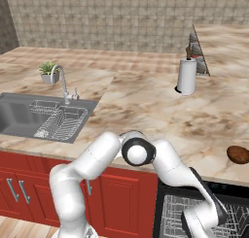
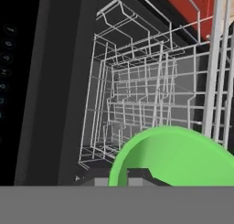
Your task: Pick up the cup and bowl from the counter, place them in the dishwasher, and close the dishwasher door.
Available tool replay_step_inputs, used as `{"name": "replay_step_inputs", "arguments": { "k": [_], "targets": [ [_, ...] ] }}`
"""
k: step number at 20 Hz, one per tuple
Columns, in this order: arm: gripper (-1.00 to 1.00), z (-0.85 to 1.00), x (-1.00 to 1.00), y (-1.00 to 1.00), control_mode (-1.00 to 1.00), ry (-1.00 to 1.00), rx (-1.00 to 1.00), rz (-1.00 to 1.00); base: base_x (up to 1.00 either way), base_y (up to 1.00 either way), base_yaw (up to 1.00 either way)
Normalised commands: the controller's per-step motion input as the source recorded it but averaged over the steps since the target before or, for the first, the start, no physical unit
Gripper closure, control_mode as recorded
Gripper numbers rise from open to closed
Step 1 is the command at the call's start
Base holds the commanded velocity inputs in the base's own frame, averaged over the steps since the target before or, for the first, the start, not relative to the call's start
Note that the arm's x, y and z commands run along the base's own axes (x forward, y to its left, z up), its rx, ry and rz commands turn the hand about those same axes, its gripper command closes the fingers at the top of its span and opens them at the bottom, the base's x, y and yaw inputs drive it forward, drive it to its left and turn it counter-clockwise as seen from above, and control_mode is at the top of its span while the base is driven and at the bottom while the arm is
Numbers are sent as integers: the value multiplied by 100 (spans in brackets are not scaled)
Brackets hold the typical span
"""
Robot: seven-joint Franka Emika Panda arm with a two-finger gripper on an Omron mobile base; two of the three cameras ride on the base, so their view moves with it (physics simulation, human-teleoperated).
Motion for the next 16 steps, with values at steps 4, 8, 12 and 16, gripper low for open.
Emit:
{"name": "replay_step_inputs", "arguments": {
  "k": [4,8,12,16],
  "targets": [
    [100,-43,6,-13,-100,0,0,0,0,0,0],
    [100,-41,6,-12,-100,0,0,0,0,0,0],
    [100,-28,5,-14,-100,0,0,0,0,0,0],
    [100,-2,4,-13,-100,0,0,0,0,0,0]
  ]
}}
